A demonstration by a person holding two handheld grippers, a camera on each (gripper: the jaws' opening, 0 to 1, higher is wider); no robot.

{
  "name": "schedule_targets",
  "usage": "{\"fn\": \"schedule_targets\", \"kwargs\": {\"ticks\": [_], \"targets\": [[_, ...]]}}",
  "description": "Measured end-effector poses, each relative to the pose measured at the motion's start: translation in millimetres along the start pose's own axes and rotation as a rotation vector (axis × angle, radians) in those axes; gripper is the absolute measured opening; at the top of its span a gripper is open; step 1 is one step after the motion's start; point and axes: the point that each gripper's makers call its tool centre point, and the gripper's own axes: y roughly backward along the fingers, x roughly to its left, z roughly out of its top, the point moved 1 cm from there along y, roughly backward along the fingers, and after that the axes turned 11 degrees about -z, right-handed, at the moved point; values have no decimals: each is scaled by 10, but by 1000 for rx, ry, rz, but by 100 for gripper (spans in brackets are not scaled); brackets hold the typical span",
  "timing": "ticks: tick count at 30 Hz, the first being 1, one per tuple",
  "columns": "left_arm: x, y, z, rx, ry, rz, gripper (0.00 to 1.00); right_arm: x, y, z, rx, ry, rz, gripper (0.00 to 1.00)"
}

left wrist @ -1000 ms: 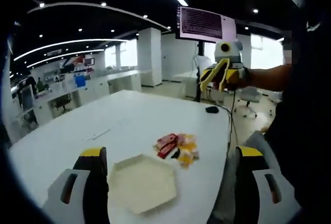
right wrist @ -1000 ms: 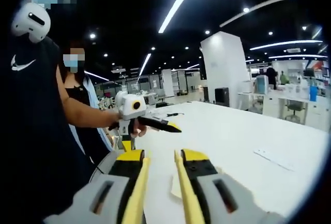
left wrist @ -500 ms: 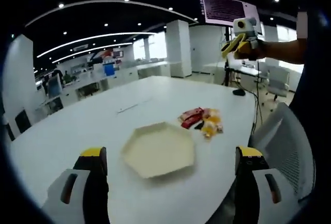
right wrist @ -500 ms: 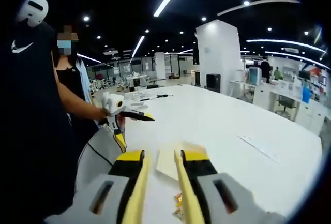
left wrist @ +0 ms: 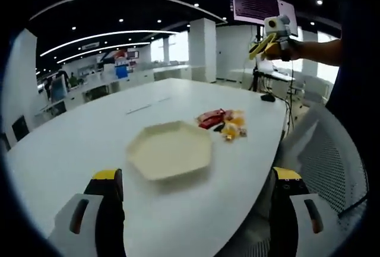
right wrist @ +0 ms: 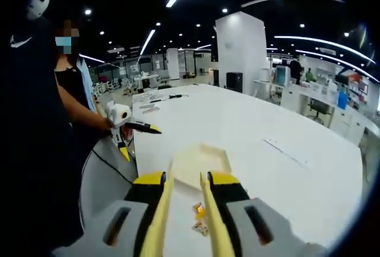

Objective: Place the target food into the container with the food tongs after gripping and lifting it, then release it inside without dropping or visibly crushing the food.

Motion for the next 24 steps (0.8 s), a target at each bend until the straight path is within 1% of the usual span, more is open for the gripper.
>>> {"fn": "schedule_targets", "kwargs": {"ticks": [3,6,10,14,17,24], "targets": [[-24,-6,-26,16,7,-10,100,-28,-20,-66,18,5,-10,27],[-20,7,-2,2,5,-5,100,-50,-40,-133,32,2,-19,27],[30,11,-42,5,47,0,100,-81,-108,-318,64,6,-33,27],[1,7,-34,5,39,-4,100,-106,-185,-501,97,2,-39,27],[18,8,-42,6,44,0,100,-104,-253,-672,139,18,-34,27],[67,37,-34,-11,69,21,100,-107,-372,-928,209,53,-4,27]]}}
